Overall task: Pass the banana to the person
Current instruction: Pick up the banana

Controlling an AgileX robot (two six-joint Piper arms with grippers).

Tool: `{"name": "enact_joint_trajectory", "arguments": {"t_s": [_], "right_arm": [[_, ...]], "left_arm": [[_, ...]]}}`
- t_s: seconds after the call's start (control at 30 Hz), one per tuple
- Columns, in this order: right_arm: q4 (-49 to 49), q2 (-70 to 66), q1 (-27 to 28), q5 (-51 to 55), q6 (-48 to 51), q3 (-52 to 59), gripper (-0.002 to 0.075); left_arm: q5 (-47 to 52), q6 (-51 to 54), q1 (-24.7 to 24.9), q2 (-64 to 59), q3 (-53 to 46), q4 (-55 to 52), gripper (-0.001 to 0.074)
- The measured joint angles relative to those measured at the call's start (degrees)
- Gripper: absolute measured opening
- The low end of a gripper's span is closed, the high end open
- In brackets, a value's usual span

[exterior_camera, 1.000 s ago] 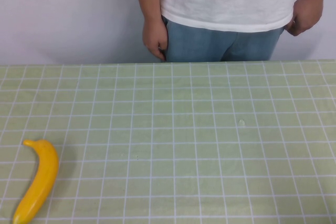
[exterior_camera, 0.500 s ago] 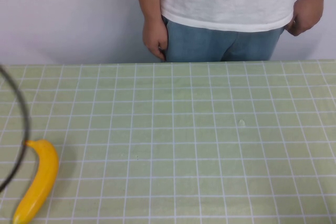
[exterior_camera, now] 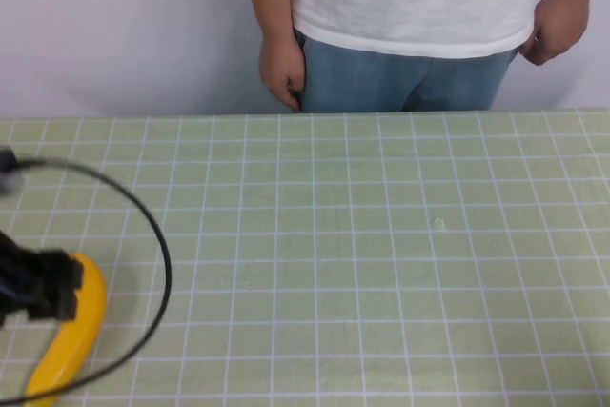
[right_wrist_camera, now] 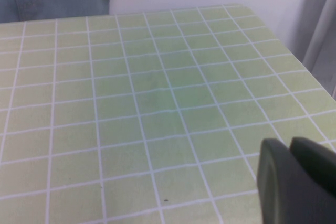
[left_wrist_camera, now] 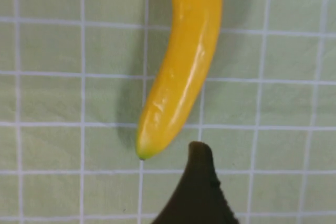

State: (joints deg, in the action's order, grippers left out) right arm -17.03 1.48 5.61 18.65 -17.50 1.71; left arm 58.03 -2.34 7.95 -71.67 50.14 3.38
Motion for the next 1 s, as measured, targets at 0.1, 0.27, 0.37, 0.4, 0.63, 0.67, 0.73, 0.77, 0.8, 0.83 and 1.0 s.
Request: {"name": "enact_joint_trajectory", "arguments": {"t_s": [0.1,0.27,0.37,0.4,0.63,0.67,0.73,0.77,0.8,0.83,1.0], "right_arm": [[0.0,0.0,0.0,0.0,0.0,0.0,-0.0009],[0.0,0.0,0.0,0.0,0.0,0.0,-0.0009],[0.0,0.0,0.0,0.0,0.0,0.0,-0.0009],[0.0,0.0,0.0,0.0,0.0,0.0,-0.0009],[0.0,0.0,0.0,0.0,0.0,0.0,-0.0009],[0.0,0.0,0.0,0.0,0.0,0.0,-0.0009],[0.0,0.0,0.0,0.0,0.0,0.0,-0.0009],[0.0,0.0,0.0,0.0,0.0,0.0,-0.0009],[0.0,0.0,0.0,0.0,0.0,0.0,-0.0009],[0.0,0.0,0.0,0.0,0.0,0.0,-0.0009],[0.0,0.0,0.0,0.0,0.0,0.0,-0.0009]], "left_arm": [[-6.2,0.1,0.0,-1.0,-5.3,0.1,0.0486],[-10.8,-1.3,0.0,-2.5,-8.9,-3.0,0.048],[-13.1,-1.5,0.0,-4.9,-9.2,-4.0,0.048],[-14.0,-1.6,0.0,-5.7,-9.3,-4.0,0.048],[-20.0,-1.6,0.0,-14.9,-9.3,-4.1,0.048],[-21.2,-1.6,0.0,-16.3,-9.3,-4.1,0.048],[-23.2,-1.6,0.0,-18.9,-9.3,-4.1,0.048],[-24.0,-1.6,0.0,-20.1,-9.3,-4.1,0.048],[-24.6,-1.6,0.0,-20.9,-9.3,-4.0,0.048],[-25.0,-1.6,0.0,-21.8,-9.3,-4.0,0.0479],[-25.7,-1.6,0.0,-24.2,-9.3,-4.6,0.0383]]}}
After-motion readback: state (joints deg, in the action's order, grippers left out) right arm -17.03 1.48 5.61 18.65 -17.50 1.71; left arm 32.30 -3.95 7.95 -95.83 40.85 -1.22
